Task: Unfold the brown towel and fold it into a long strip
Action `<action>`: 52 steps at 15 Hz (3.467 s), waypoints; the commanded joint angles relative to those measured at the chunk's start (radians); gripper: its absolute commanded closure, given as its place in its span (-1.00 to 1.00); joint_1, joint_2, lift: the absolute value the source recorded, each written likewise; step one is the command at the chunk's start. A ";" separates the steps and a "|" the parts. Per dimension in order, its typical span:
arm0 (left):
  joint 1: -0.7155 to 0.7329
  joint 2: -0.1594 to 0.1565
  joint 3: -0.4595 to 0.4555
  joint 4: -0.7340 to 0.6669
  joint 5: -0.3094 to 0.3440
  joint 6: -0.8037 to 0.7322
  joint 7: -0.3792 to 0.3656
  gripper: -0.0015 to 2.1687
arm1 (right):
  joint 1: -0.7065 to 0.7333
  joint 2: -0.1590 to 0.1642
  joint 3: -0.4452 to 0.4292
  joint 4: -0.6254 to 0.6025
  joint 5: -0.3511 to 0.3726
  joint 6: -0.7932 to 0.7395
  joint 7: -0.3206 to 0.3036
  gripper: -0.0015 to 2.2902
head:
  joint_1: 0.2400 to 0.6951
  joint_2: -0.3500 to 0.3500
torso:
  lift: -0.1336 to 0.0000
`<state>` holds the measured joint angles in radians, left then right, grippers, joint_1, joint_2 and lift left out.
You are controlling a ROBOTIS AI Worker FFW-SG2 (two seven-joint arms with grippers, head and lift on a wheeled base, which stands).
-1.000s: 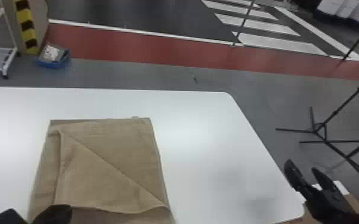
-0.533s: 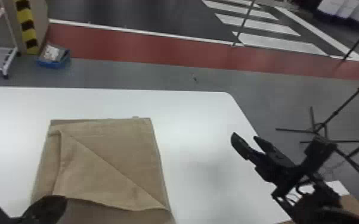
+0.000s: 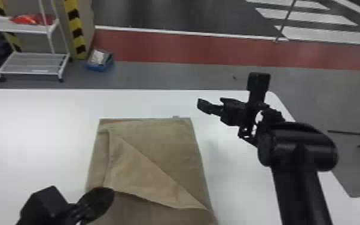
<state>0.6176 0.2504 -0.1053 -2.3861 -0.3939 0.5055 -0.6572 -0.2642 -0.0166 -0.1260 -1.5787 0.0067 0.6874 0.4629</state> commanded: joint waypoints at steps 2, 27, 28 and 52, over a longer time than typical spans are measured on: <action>-0.012 0.010 0.003 0.018 0.012 0.000 -0.001 0.21 | -0.168 0.010 0.112 0.258 0.055 -0.022 -0.004 -0.88 | 1.00 -0.20 | -0.84; -0.133 0.089 -0.047 0.085 0.104 0.071 0.060 0.22 | -0.205 0.012 0.160 0.272 0.223 0.229 0.002 0.13 | 1.00 -0.11 | -0.84; -0.134 0.089 -0.034 0.079 0.118 0.095 0.090 0.22 | -0.184 0.004 0.112 0.215 0.211 0.254 0.003 0.13 | 1.00 -0.11 | -0.84; -0.239 0.078 0.082 0.024 0.257 0.430 0.410 0.22 | 0.585 -0.160 -0.357 -0.669 0.677 -0.010 0.488 -0.94 | 1.00 -0.77 | -0.84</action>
<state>0.3749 0.3271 -0.0230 -2.3613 -0.1366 0.9351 -0.2465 0.2900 -0.1550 -0.4878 -2.2544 0.5843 0.8265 0.9153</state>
